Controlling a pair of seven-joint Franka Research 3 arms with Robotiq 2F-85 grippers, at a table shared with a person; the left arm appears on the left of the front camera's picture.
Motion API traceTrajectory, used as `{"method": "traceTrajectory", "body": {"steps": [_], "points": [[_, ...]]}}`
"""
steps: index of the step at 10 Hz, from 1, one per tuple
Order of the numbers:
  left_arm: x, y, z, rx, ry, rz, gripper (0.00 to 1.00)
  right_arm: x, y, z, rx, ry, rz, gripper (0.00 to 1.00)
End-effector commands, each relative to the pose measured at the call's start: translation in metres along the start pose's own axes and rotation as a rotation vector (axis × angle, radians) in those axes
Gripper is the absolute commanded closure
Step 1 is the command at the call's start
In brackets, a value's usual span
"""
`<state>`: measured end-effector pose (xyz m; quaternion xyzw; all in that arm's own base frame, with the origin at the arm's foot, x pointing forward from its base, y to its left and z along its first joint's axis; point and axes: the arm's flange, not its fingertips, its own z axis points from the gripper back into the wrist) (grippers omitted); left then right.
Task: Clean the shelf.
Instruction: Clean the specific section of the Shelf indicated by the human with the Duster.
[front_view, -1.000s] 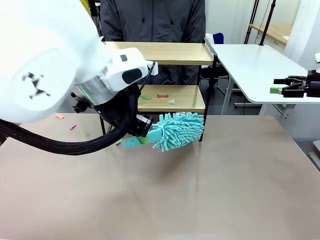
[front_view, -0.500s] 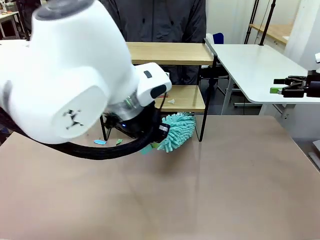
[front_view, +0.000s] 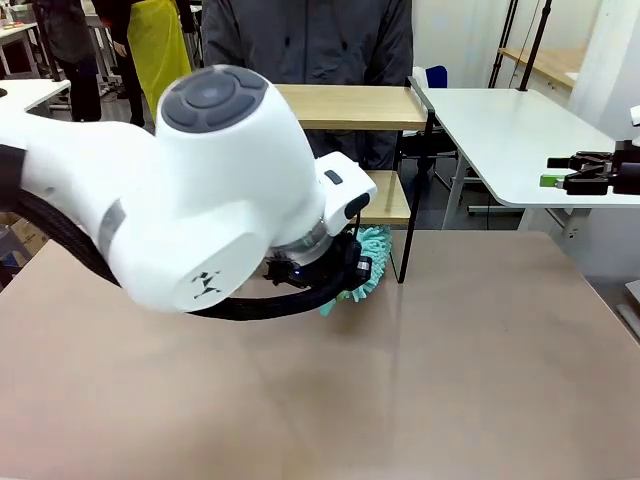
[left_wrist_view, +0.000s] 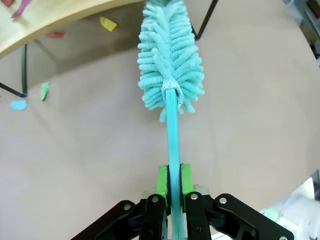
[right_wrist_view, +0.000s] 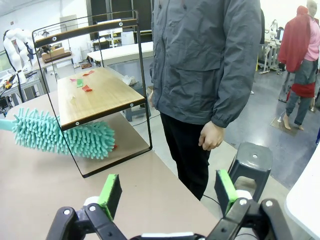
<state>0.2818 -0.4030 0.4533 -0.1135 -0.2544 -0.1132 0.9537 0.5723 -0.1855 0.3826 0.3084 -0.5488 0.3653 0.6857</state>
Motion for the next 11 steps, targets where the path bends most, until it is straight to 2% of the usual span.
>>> {"method": "traceTrajectory", "body": {"steps": [1,6,11], "points": [[0.012,-0.029,-0.028,0.022,-0.071,0.044,0.87,0.008,0.004,-0.002,-0.017,0.013,-0.013,0.0],[0.025,-0.049,-0.078,0.03,-0.092,0.118,0.87,0.008,0.004,-0.002,-0.017,0.013,-0.013,0.0],[0.023,-0.055,-0.126,0.054,-0.045,0.174,0.87,0.008,0.004,-0.002,-0.017,0.013,-0.013,0.0]]}}
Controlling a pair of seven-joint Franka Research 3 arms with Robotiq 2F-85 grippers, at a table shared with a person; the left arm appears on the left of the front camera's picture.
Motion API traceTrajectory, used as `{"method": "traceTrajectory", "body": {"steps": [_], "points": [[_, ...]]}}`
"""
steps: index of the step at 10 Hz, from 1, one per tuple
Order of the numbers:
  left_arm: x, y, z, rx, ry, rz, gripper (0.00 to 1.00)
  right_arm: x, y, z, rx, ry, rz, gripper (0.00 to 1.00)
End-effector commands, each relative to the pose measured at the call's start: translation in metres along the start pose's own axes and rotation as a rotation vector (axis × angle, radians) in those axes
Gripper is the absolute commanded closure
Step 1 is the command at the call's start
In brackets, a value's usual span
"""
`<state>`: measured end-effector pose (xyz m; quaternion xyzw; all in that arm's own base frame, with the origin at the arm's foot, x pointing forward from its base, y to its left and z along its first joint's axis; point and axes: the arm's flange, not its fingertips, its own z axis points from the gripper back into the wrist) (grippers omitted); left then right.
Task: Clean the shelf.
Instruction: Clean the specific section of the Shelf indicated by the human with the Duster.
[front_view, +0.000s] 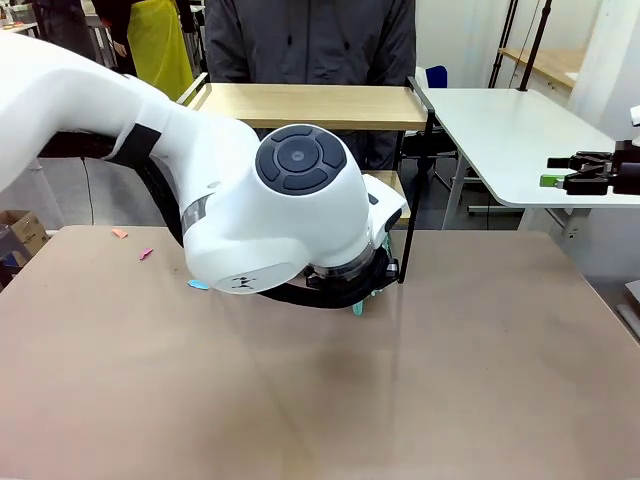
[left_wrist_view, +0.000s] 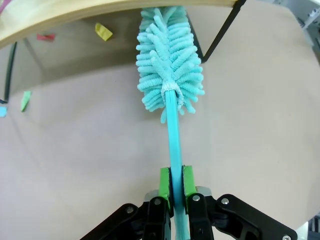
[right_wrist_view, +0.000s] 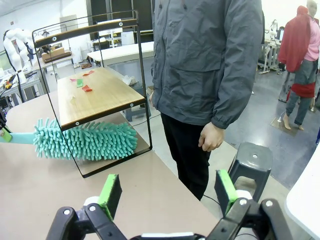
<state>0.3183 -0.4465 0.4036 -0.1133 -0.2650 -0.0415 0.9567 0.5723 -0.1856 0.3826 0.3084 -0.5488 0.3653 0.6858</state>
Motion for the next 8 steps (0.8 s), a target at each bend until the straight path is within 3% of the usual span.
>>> {"method": "traceTrajectory", "body": {"steps": [1,3,4,8], "points": [[0.001,-0.035,-0.062,0.024,0.001,0.045,0.87,0.008,0.004,-0.002,-0.016,0.013,-0.013,0.0],[-0.004,-0.039,-0.073,0.012,0.076,0.063,0.87,0.008,0.004,-0.002,-0.016,0.013,-0.013,0.0],[-0.005,0.003,-0.012,0.015,0.025,0.018,0.87,0.008,0.004,-0.002,-0.016,0.013,-0.013,0.0],[-0.006,0.008,-0.025,0.04,0.057,0.034,0.87,0.008,0.004,-0.002,-0.016,0.013,-0.013,0.0]]}}
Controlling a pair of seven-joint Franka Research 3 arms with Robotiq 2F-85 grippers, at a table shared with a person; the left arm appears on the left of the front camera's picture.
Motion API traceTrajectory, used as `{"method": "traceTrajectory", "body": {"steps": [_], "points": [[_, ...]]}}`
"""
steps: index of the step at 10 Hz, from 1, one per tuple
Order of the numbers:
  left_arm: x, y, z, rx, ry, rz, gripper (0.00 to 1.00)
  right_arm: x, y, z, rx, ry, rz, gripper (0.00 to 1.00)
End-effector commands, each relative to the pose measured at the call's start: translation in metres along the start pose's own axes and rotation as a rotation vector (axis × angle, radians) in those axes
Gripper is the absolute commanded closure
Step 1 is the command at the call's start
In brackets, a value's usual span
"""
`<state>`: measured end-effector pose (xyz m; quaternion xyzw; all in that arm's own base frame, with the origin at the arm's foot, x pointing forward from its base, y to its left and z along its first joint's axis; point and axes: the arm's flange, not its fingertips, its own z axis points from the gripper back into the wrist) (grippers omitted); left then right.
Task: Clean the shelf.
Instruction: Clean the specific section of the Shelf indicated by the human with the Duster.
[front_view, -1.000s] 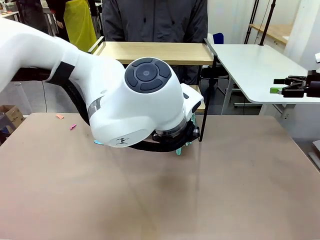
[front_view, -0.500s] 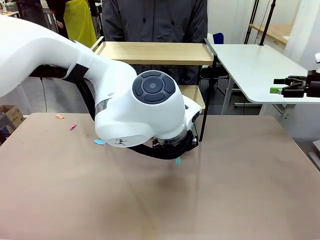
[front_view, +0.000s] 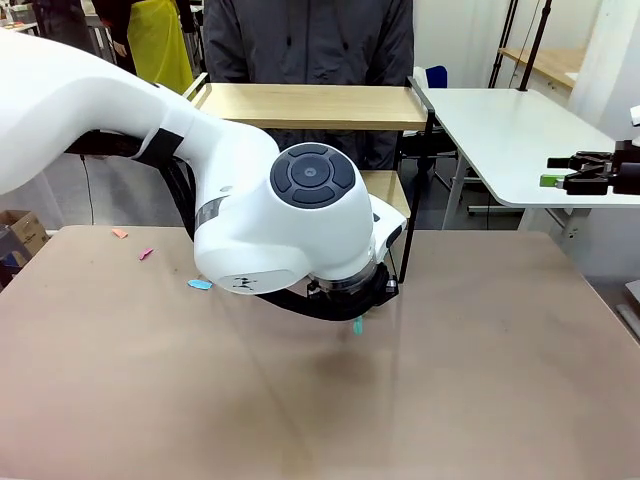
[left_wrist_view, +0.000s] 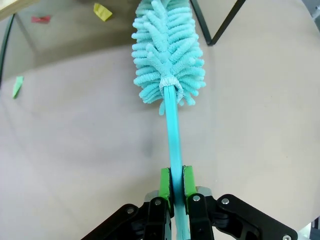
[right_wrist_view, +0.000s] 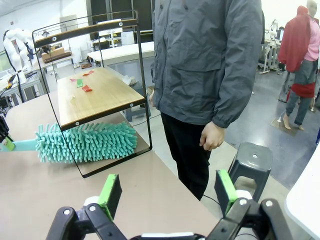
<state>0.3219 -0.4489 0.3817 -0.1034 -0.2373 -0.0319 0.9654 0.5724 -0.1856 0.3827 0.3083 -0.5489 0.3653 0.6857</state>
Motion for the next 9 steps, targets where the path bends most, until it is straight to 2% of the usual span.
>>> {"method": "traceTrajectory", "body": {"steps": [1,3,6,9], "points": [[0.001,0.013,-0.013,0.057,0.018,0.0,0.87,0.008,0.004,-0.002,-0.016,0.013,-0.013,0.0],[0.002,0.04,-0.008,0.144,-0.009,0.011,0.87,0.008,0.004,-0.002,-0.016,0.013,-0.013,0.0],[0.009,0.103,0.009,0.278,-0.032,0.081,0.87,0.008,0.004,-0.002,-0.016,0.013,-0.013,0.0],[0.01,0.159,0.019,0.433,-0.006,0.087,0.87,0.008,0.004,-0.002,-0.016,0.013,-0.013,0.0]]}}
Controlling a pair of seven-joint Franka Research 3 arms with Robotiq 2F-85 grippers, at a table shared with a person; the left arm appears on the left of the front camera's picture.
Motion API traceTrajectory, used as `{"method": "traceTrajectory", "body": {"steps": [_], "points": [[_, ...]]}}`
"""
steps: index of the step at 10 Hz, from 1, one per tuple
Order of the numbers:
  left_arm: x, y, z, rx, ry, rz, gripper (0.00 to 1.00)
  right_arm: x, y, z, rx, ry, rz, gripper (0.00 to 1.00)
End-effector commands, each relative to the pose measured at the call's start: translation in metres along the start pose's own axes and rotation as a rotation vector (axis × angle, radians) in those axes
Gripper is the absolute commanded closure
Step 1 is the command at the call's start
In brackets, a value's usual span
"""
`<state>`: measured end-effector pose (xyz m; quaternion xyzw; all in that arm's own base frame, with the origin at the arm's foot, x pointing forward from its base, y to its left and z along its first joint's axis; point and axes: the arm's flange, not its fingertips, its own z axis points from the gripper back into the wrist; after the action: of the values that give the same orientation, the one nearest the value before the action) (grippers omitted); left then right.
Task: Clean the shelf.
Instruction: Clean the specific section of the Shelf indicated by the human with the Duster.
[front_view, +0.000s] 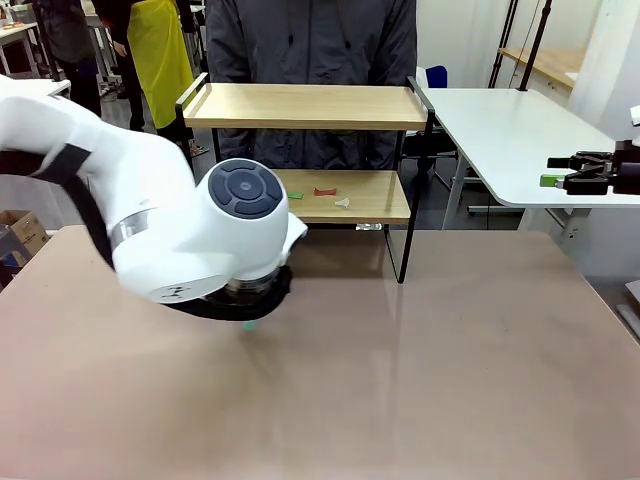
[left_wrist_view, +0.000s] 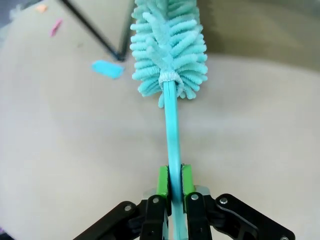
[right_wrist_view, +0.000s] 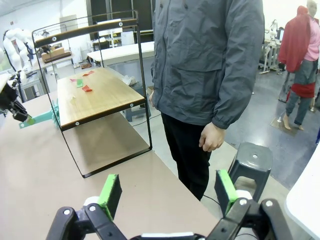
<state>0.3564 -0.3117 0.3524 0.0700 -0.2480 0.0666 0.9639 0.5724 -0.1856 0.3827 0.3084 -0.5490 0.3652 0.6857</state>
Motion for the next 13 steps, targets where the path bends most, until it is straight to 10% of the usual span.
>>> {"method": "traceTrajectory", "body": {"steps": [1,6,13], "points": [[-0.002,0.04,0.019,0.097,0.015,-0.02,0.87,0.008,0.004,-0.002,-0.016,0.013,-0.013,0.0],[0.005,0.039,0.007,0.08,-0.004,-0.005,0.87,0.008,0.004,-0.002,-0.016,0.013,-0.013,0.0],[0.003,0.068,0.063,-0.261,-0.101,-0.094,0.87,0.008,0.004,-0.002,-0.016,0.013,-0.013,0.0]]}}
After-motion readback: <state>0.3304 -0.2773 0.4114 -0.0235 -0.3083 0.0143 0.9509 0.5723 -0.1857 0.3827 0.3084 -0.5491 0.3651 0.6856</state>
